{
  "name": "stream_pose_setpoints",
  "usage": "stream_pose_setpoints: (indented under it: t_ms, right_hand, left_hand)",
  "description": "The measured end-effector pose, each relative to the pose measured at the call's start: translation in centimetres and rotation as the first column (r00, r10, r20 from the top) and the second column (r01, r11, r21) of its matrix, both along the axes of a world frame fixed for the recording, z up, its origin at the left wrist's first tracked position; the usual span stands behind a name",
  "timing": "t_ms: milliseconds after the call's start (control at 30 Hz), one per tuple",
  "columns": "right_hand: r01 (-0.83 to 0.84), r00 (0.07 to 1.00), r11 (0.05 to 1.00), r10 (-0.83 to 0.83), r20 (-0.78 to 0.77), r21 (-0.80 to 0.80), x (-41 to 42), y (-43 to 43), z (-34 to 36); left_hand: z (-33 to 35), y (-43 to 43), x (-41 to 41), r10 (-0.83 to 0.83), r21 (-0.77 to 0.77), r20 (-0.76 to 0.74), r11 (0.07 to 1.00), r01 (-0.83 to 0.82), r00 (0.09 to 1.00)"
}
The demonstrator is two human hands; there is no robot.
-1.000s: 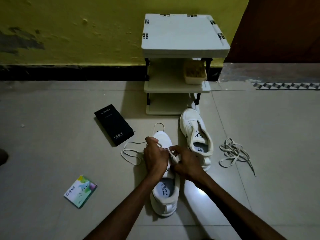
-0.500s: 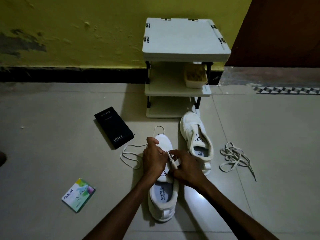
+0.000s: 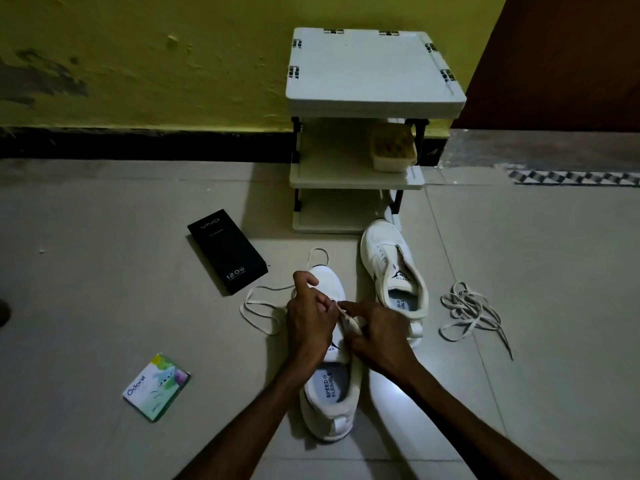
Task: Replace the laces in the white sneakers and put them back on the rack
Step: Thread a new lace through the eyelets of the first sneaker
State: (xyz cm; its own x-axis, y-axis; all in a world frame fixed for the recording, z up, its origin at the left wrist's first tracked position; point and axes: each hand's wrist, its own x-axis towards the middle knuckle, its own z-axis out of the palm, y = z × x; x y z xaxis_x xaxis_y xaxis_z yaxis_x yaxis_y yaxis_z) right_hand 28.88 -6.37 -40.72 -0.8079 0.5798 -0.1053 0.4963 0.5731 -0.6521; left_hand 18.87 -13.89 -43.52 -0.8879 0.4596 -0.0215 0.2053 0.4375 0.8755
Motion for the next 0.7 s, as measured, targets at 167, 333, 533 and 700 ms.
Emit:
stream_pose_setpoints:
  t_ms: [167,333,533,700]
  right_hand:
    - [0.033,0.999,0.998,-0.035,0.039,0.056,-0.1,-0.1,-0.6]
    - [0.048,0.998,0.999,-0.049,0.03,0.012,0.2,0.2,-0.9]
    - [0.025,0.998,0.999,-0.027,0.064,0.025,-0.3,0.1,-1.4]
    - [0.058,0.997,0.998,-0.059,0.048,0.032,-0.2,-0.2,-1.5]
  left_hand:
    - [-0.3,-0.6,0.0,-0.027,0.042,-0.016,0.999,0.028,1.0]
    - [-0.3,-0.4,-0.2,-0.014,0.026,0.012,1.0,0.014,1.0]
    - [-0.4,-0.3,-0.3,-0.002,-0.012,-0.015,1.0,0.001,1.0]
    - [-0.2,-0.6,-0.3,-0.009,0.016,0.025,1.0,0.008,1.0]
